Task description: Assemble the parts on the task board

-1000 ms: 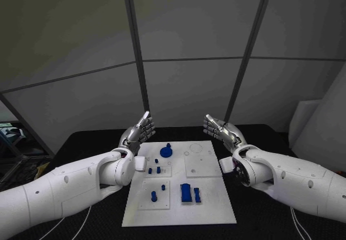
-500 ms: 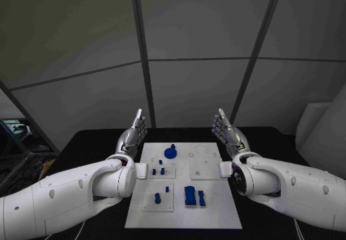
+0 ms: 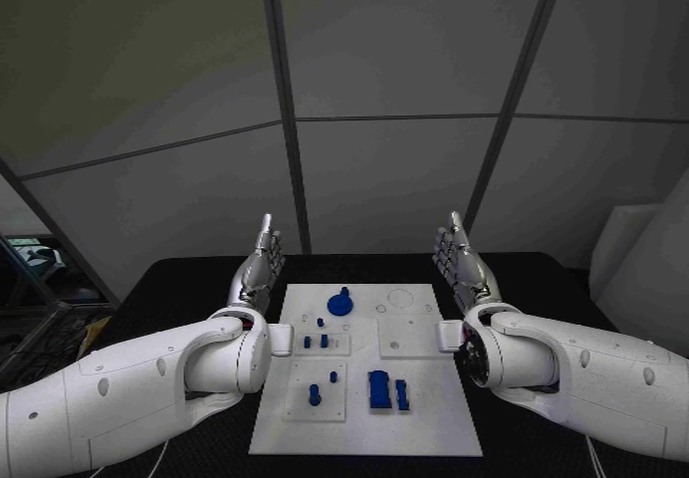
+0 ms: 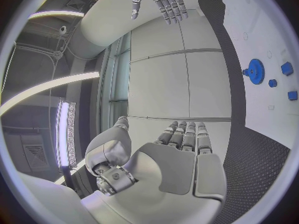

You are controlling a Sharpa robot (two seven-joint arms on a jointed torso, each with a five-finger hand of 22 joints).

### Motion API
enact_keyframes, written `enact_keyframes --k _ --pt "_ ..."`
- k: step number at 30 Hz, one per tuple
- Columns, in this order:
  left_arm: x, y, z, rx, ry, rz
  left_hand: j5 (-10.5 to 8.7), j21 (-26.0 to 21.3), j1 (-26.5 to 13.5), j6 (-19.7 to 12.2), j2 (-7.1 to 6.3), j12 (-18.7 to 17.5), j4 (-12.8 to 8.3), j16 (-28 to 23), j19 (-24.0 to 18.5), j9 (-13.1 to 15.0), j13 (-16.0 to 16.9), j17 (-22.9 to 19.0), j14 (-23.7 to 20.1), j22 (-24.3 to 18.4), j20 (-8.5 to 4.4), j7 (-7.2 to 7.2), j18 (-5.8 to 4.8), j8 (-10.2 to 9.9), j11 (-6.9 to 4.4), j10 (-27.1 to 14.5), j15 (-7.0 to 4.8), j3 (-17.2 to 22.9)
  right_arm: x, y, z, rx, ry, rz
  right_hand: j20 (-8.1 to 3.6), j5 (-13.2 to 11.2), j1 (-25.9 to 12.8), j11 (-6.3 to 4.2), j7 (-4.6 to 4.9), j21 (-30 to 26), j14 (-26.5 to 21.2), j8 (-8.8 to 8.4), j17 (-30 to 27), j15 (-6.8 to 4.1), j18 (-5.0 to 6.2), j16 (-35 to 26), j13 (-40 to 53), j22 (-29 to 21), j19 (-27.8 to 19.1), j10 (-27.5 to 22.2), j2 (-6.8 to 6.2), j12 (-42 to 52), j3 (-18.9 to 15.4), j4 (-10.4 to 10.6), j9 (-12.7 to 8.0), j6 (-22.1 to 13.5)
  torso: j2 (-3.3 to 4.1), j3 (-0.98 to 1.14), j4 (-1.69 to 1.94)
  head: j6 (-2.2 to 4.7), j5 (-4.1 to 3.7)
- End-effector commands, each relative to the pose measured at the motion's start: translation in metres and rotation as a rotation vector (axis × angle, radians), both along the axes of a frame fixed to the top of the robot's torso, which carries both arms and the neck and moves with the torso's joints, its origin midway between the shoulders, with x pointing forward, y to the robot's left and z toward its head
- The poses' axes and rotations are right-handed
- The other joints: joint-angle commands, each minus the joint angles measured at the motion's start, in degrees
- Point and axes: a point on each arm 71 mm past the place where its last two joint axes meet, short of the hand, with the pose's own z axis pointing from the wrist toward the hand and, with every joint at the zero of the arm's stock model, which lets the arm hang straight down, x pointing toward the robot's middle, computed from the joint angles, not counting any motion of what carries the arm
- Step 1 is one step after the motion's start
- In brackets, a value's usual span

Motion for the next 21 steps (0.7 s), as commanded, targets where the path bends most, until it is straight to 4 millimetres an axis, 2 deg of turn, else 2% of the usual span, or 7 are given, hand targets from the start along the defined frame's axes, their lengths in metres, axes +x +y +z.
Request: enact_keyframes --k 1,5,6,8,9,11,21 --pt "0.0004 -0.0002 0.0041 0.013 -0.039 0.002 -0.19 -0.3 -3.2 -2.3 -0.02 -0.3 0.0 -0.4 -5.9 -0.1 -0.1 -0.1 -2.4 -0.2 -0.11 0.1 -3.45 -0.3 -0.01 -2.4 -0.03 -0.3 0.0001 -0.0003 0.0024 -0.002 -0.017 -0.011 -0.1 -0.3 -3.7 0.0 -0.09 -0.4 -2.7 -0.22 -0.1 0.03 -0.37 -0.3 -0.1 -0.6 -2.5 -2.6 -0.01 -0.2 0.0 -0.4 -0.1 -2.4 0.01 0.01 0.0 -0.01 0.01" --pt "0.0004 -0.0002 0.0041 0.013 -0.039 0.002 -0.19 -0.3 -4.1 -3.0 -0.02 -0.3 0.0 -0.4 -5.9 -0.1 -0.1 -0.1 -3.2 -0.2 -0.11 0.1 -3.46 -0.3 -0.01 -3.1 -0.03 -0.3 0.0001 -0.0003 0.0024 -0.002 -0.017 -0.011 -0.1 -0.3 -4.8 0.0 -0.09 -0.4 -3.6 -0.22 -0.1 0.03 -0.37 -0.3 -0.1 -0.6 -3.2 -3.5 -0.01 -0.2 0.0 -0.4 -0.1 -3.1 0.01 0.01 0.0 -0.01 0.01" --pt "0.0004 -0.0002 0.0041 0.013 -0.039 0.002 -0.19 -0.3 -4.5 -7.0 -0.02 -0.3 0.0 -0.4 -5.9 -0.1 -0.1 -0.1 -3.3 -0.2 -0.11 0.1 -3.45 -0.3 -0.01 -3.3 -0.03 -0.3 0.0001 -0.0003 0.0024 -0.002 -0.017 -0.011 -0.1 -0.3 -5.8 0.0 -0.09 -0.4 -4.3 -0.22 -0.1 0.03 -0.37 -0.3 -0.1 -0.6 -7.8 -4.1 -0.01 -0.2 0.0 -0.4 -0.1 -7.3 0.01 0.01 0.0 -0.01 0.01" --pt "0.0004 -0.0002 0.0041 0.013 -0.039 0.002 -0.19 -0.3 -4.7 -7.0 -0.02 -0.3 0.0 -0.4 -5.9 -0.1 -0.1 -0.1 -7.4 -0.2 -0.11 0.1 -3.44 -0.3 -0.01 -3.5 -0.03 -0.3 0.0001 -0.0003 0.0024 -0.002 -0.017 -0.011 -0.1 -0.3 -7.5 0.0 -0.09 -0.4 -8.5 -0.22 -0.1 0.03 -0.37 -0.3 -0.1 -0.6 -7.8 -8.3 -0.01 -0.2 0.0 -0.4 -0.1 -7.3 0.01 0.01 0.0 -0.01 0.01" --pt "0.0004 -0.0002 0.0041 0.013 -0.039 0.002 -0.19 -0.3 -5.0 -7.0 -0.02 -0.3 0.0 -0.4 -5.9 -0.1 -0.1 -0.1 -7.4 -0.2 -0.11 0.1 -3.45 -0.3 -0.01 -7.5 -0.03 -0.3 0.0001 -0.0003 0.0024 -0.002 -0.017 -0.011 -0.1 -0.3 -11.5 0.0 -0.09 -0.4 -8.5 -0.22 -0.1 0.03 -0.37 -0.3 -0.1 -0.6 -7.8 -8.3 -0.01 -0.2 0.0 -0.4 -0.1 -7.3 0.01 0.01 0.0 -0.01 0.01" --pt "0.0004 -0.0002 0.0041 0.013 -0.039 0.002 -0.19 -0.3 -10.1 -7.0 -0.02 -0.3 0.0 -0.4 -5.9 -0.1 -0.1 -0.1 -7.4 -0.2 -0.11 0.1 -3.44 -0.3 -0.01 -7.5 -0.03 -0.3 0.0001 -0.0003 0.0024 -0.002 -0.017 -0.011 -0.1 -0.3 -11.5 0.0 -0.09 -0.4 -8.5 -0.22 -0.1 0.03 -0.37 -0.3 -0.1 -0.6 -7.8 -8.3 -0.01 -0.2 0.0 -0.4 -0.1 -7.3 0.01 0.01 0.0 -0.01 0.01" --pt "0.0004 -0.0002 0.0041 0.013 -0.039 0.002 -0.19 -0.3 -10.1 -7.0 -0.02 -0.3 0.0 -0.4 -5.9 -0.1 -0.1 -0.1 -7.4 -0.2 -0.11 0.1 -3.44 -0.3 -0.01 -7.5 -0.03 -0.3 0.0001 -0.0003 0.0024 -0.002 -0.017 -0.011 -0.1 -0.3 -11.5 0.0 -0.09 -0.4 -8.5 -0.22 -0.1 0.03 -0.37 -0.3 -0.1 -0.6 -7.8 -8.3 -0.01 -0.2 0.0 -0.4 -0.1 -7.3 0.01 0.01 0.0 -0.01 0.01"
